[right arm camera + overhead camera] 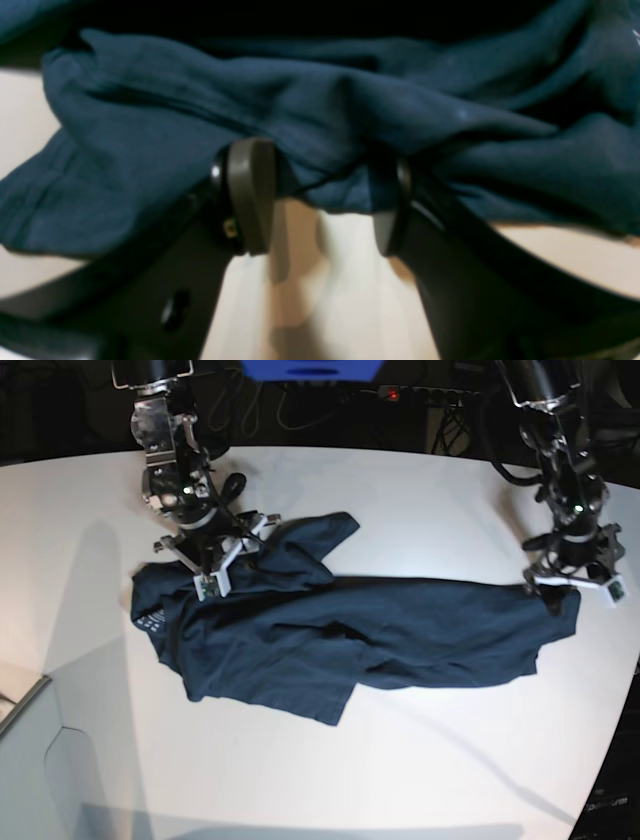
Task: Layout the t-shirt on the table in an organized manner, then fold the t-shirt properly
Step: 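Drag the held shirt edge with the left gripper away from the right gripper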
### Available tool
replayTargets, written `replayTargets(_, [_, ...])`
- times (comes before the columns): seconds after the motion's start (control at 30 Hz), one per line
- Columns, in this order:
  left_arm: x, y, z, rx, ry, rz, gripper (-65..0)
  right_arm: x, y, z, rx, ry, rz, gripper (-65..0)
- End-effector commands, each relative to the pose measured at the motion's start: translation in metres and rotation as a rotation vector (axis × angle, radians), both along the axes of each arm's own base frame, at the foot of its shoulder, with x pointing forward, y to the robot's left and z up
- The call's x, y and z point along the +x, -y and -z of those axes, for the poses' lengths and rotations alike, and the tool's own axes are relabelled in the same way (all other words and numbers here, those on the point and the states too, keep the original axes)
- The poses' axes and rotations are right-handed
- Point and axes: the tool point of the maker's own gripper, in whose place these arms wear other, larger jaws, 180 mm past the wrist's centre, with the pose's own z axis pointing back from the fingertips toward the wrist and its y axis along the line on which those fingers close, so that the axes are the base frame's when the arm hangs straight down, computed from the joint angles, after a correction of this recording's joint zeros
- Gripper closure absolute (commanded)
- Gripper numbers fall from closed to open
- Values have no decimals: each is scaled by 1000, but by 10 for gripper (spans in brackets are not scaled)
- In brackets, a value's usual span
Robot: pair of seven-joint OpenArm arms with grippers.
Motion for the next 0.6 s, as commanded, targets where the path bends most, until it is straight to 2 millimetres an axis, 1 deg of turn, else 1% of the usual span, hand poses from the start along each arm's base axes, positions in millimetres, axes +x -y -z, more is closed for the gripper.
replayTargets(0.0, [16,-15,-29,33,84,-18,-498,-4,0,2,-2,-25,-1,-298])
replayTargets(0.03, [21,-22,-37,33,105,-31,-498,-4,0,2,-2,-25,-1,-298])
replayTargets(0.07, [26,-27,-39,27,113,-38,-497,-4,0,2,-2,-25,-1,-298])
replayTargets(0.2, [34,-39,-19,-8,70,-64,-498,-4,0,2,-2,-25,-1,-298])
replayTargets(0.33, [30,-43,10,-49,3,-82,-498,-4,1,3,-2,-27,1,-298])
replayTargets(0.4, [31,-42,17,-65,-12,-86,-497,-4,1,3,-2,-27,1,-298])
replayTargets(0.57, [27,-40,27,-83,-33,-92,-496,-4,1,3,-2,-27,1,-298])
